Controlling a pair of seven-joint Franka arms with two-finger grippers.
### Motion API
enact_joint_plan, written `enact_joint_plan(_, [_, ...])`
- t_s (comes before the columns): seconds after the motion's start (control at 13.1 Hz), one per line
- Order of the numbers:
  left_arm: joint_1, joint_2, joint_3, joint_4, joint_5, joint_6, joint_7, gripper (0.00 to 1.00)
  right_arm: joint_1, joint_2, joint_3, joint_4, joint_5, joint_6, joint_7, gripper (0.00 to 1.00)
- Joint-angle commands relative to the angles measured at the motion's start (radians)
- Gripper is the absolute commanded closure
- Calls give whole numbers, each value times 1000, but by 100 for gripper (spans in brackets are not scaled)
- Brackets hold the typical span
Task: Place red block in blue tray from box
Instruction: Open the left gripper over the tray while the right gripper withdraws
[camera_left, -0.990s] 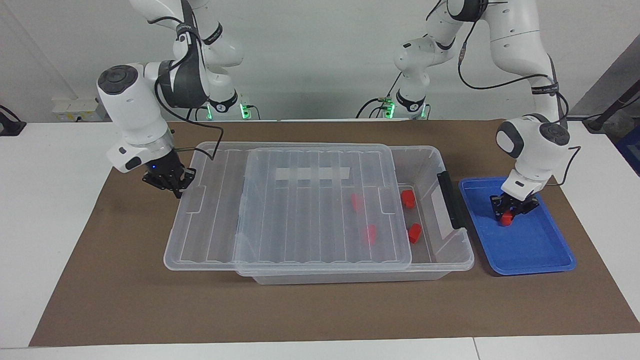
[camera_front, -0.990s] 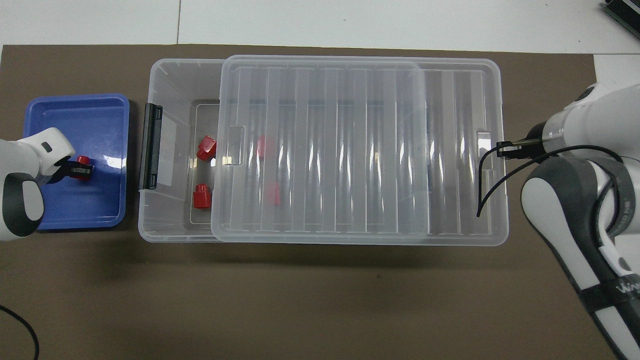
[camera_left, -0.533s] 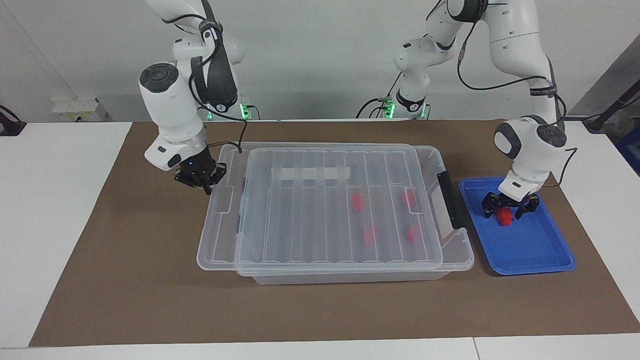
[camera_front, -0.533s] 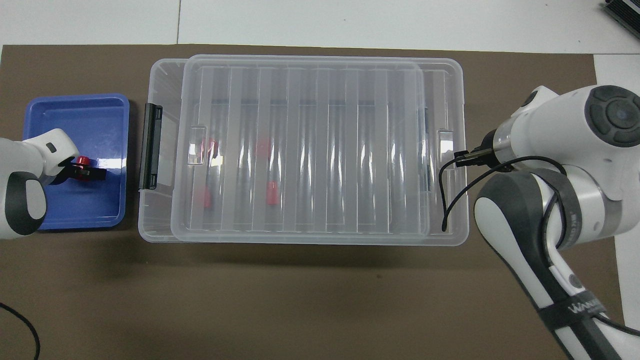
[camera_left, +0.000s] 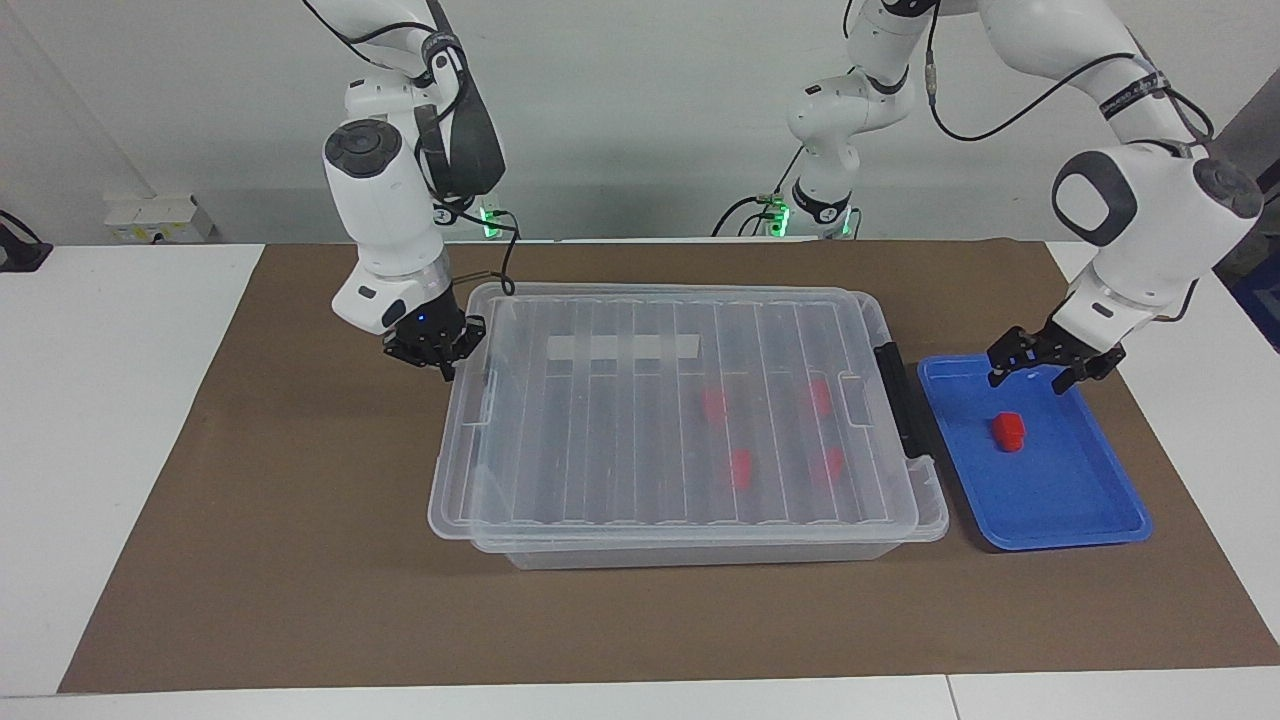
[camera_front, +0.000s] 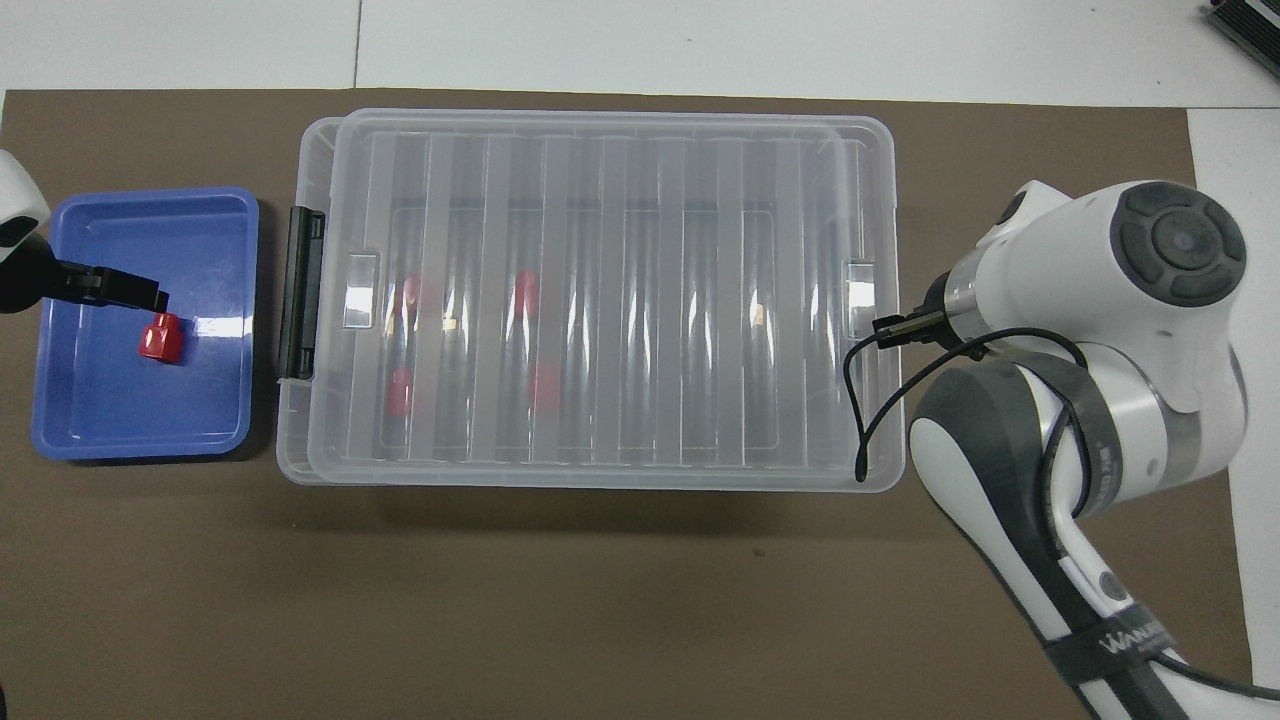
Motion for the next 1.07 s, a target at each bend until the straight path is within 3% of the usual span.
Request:
enact_joint_plan(0.0, [-32,-36,3,8,-19,-37,-24,0,7,-19,3,-12,23,-19,-25,100])
enact_joint_plan(0.15, [-72,-79,3,25,-19,-67,-93,0,7,-19,3,-12,23,-20,-27,100])
enact_joint_plan(0.38, [-132,-84,5,126,-9,-179,-196,0,24,-19,4,-12,23,-17,-27,100])
enact_joint_plan(0.99, [-169,-144,0,114,-5,-189,-195,0,39,-19,4,-11,23,-17,-30,100])
